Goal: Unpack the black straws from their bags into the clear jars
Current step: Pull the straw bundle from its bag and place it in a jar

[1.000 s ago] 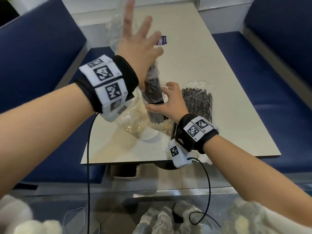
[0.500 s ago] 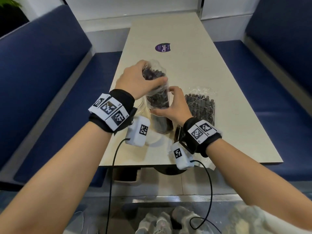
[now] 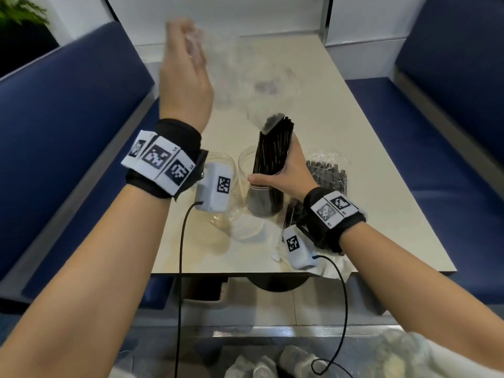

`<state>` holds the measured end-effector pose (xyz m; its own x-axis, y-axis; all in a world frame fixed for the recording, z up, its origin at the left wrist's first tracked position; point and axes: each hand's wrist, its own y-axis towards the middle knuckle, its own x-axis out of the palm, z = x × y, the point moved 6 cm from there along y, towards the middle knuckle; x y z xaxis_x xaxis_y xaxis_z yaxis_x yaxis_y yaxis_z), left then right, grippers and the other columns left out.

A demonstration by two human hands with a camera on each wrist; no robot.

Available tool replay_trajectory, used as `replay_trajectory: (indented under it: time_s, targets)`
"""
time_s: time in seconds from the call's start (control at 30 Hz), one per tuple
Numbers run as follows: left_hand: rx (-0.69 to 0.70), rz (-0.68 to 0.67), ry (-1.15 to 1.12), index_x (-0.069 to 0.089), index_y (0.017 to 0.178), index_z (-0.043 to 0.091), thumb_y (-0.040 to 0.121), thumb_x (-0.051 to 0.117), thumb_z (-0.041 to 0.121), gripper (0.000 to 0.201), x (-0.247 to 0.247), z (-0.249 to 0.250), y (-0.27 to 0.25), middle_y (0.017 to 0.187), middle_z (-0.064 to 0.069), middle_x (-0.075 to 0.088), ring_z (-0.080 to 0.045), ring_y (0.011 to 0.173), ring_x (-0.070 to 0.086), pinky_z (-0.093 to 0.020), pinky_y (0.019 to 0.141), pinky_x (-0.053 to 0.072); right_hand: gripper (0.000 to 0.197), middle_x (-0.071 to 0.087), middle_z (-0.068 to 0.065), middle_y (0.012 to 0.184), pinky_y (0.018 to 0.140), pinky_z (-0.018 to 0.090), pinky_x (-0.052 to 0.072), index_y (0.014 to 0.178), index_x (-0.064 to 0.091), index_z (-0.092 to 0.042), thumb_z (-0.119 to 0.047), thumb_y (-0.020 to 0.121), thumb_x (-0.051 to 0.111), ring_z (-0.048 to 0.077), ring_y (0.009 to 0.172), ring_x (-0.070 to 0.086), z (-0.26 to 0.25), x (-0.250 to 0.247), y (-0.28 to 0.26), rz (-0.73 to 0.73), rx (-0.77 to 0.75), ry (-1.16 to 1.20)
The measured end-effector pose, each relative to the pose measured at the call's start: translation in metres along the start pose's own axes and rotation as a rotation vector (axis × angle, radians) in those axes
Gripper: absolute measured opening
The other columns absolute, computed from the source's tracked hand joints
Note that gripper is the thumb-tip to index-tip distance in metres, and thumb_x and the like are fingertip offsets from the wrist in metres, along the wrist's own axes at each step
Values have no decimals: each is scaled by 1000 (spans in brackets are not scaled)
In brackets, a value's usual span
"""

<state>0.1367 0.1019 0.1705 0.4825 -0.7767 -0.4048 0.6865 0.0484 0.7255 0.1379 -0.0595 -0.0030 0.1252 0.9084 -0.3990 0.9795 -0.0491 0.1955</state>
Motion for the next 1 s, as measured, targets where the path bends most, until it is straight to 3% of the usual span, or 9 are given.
replay_trajectory:
  time_s: [0.2,0.27,0.33,0.4,0.5,0.57,0.63,0.73,1.0]
  targets:
    - [122,194,13,48,119,-9,93,28,6,37,-39,17,11,98,12,47,5,82,46,5,83,22,120,19,3,154,117,34,19,147,-2,-14,-33,64,82,16,143,18,-5,-21,-7,-40,80,82]
    - [170,196,-10,54,117,4,88,26,7,40,-40,24,4,106,-5,56,-1,94,48,3,87,25,119,16,3,155,118,36,18,147,-4,-15,-34,65,81,16,144,15,-12,-30,-13,-18,93,113]
    - [158,145,-75,58,106,21,84,26,4,43,-34,28,-7,103,6,52,10,95,49,-3,89,33,121,14,3,155,117,34,17,147,-2,-19,-40,62,81,14,143,15,-27,-40,-21,30,50,192]
    - [82,101,-180,59,93,30,86,32,-1,42,-22,24,-18,95,13,48,6,87,52,-14,85,45,125,18,3,153,112,27,22,145,2,-23,-53,51,77,10,137,24,-49,-47,-31,25,-22,305]
    - [18,45,-249,62,93,7,94,43,8,19,0,22,-38,88,-6,59,-12,79,58,-34,76,53,112,52,-6,121,85,13,50,131,22,-26,-55,40,79,-6,99,57,-71,-45,-39,-68,-68,564]
    - [-56,-67,-375,61,96,2,90,49,8,15,19,31,-56,85,-9,60,-28,82,60,-43,78,54,98,63,-8,99,72,17,56,125,32,-13,-43,45,81,-1,83,63,-72,-41,-38,-119,-48,749]
    - [-143,-240,-435,60,107,-4,79,56,9,31,40,41,-77,94,-1,59,-25,90,61,-26,84,51,116,59,15,117,74,33,58,138,24,-1,-41,49,87,20,97,64,-78,-42,-44,-121,-18,899]
    - [-110,-462,-325,56,122,7,78,57,5,44,60,47,-110,121,2,49,-5,104,49,-1,92,32,50,57,10,105,73,31,56,111,44,-10,-14,70,72,15,86,64,-69,-70,-50,155,-44,861]
    - [-418,-943,35,47,129,12,95,47,31,39,118,2,-193,122,-8,57,-25,112,53,-29,90,39,37,52,-12,69,62,8,42,67,53,-18,14,80,42,-5,66,52,-2,-137,-79,482,58,466]
